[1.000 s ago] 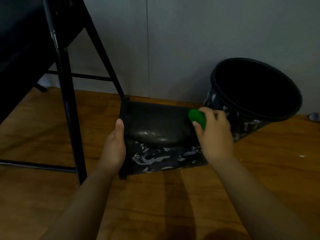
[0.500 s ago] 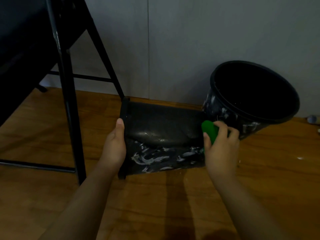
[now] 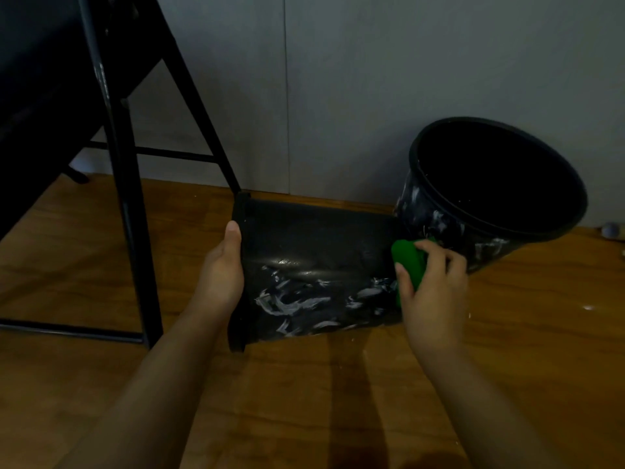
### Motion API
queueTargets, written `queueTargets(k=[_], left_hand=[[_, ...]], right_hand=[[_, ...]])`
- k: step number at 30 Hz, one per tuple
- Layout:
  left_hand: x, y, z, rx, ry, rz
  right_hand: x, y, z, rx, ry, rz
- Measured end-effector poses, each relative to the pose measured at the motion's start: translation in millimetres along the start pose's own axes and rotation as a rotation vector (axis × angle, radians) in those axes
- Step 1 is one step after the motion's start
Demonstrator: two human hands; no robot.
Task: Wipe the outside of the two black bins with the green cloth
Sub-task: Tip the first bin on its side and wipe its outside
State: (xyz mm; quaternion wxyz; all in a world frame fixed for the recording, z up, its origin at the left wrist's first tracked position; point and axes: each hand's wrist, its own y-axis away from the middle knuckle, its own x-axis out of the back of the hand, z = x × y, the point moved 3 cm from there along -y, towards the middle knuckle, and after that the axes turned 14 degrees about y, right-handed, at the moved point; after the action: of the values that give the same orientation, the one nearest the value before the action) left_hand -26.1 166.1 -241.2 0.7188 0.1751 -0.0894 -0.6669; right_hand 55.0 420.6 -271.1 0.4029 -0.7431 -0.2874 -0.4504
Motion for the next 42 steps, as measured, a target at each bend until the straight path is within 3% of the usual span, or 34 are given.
queueTargets(k=[8, 15, 21, 26, 32, 37, 42], left_hand=[[10, 28, -23, -0.108, -0.011, -0.090], [2, 24, -14, -0.138, -0.058, -0.005], [3, 17, -5, -0.097, -0.086, -0.019], [-1, 18, -3, -0.083, -0.081, -0.008], [-3, 17, 4, -0.059, -0.103, -0.025], [-1, 14, 2, -0.049, -0.113, -0.012], [-1, 13, 3, -0.034, -0.120, -0.009]], right_hand=[[-3, -2, 0, -0.018, -0.014, 0.009], [3, 7, 0, -0.041, -0.039, 0.010], [8, 9, -11, 0.171, 0.047, -0.009], [10, 3, 3, -0.071, 0.004, 0.006], [4, 17, -21, 0.167, 0.002, -0.025], [5, -2, 2, -0.104, -0.003, 0.008], [4, 20, -32, 0.138, -0.025, -0.018]])
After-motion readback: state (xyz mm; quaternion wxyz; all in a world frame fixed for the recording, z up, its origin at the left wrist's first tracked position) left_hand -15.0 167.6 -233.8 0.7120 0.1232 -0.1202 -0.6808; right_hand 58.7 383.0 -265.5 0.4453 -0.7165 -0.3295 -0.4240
